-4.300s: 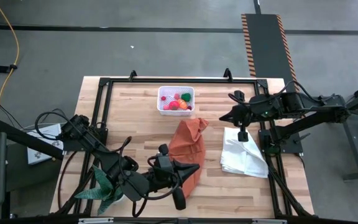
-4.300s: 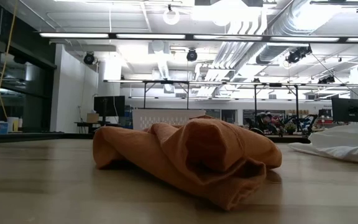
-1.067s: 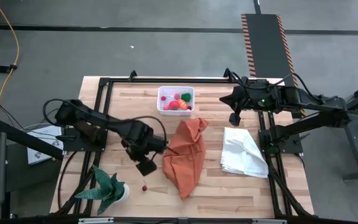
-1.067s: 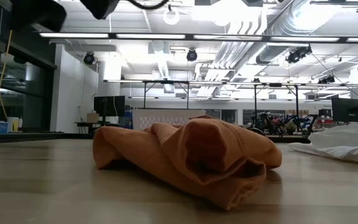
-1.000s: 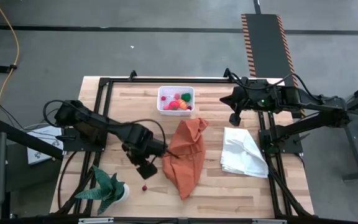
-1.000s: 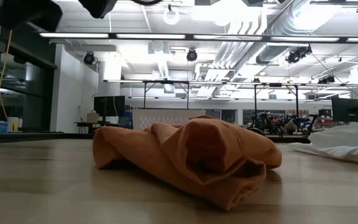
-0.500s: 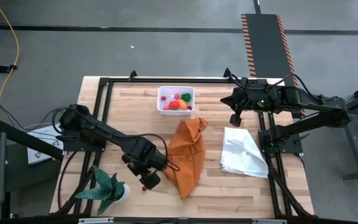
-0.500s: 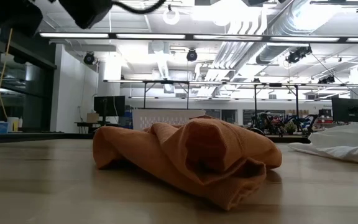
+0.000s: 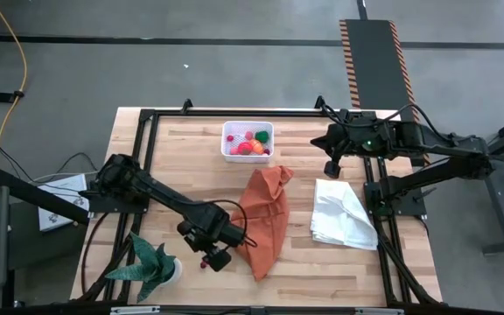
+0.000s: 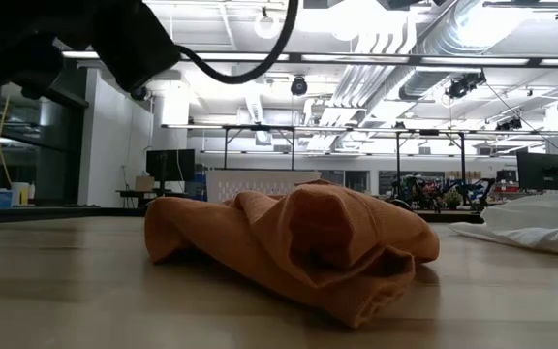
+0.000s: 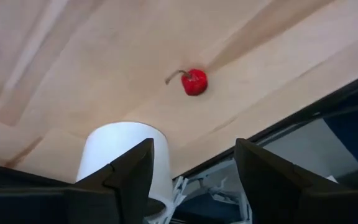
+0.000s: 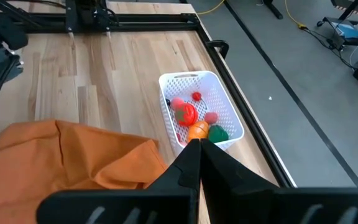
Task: Pick and placing Produce into tupperware
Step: Put the red cherry into the white basket
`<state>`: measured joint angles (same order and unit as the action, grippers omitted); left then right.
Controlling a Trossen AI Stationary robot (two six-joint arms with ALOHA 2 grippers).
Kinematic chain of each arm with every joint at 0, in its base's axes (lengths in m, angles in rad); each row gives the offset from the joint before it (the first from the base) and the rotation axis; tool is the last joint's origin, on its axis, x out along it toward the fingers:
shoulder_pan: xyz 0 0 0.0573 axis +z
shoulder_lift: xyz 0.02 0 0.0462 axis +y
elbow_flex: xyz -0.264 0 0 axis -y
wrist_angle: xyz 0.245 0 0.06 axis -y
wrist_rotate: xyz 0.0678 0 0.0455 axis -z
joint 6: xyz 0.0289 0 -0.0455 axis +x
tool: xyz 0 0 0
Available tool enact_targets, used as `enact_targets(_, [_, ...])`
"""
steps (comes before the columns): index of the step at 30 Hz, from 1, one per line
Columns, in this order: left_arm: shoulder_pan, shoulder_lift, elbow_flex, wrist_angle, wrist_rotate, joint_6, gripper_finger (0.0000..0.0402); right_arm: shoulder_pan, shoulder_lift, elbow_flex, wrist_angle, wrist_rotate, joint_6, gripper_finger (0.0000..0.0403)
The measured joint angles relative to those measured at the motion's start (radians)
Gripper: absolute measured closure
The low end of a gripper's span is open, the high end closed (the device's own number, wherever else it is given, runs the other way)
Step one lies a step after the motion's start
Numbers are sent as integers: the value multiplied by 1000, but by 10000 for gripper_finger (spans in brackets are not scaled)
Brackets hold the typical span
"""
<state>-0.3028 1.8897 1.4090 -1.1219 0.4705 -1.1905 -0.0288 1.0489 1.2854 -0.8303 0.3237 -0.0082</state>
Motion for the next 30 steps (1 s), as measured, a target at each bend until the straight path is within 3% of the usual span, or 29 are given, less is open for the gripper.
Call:
enact_targets(13, [-45, 12, -36, 102, -33, -122, 186, 0, 0, 0, -5, 2, -23, 402])
enact_targets(26, [-44, 37, -52, 134, -43, -115, 186, 0, 0, 0, -4, 2, -19, 402])
enact_targets(30, [-45, 81, -52, 158, 5, -109, 185, 0, 0, 0, 0, 2, -19, 402])
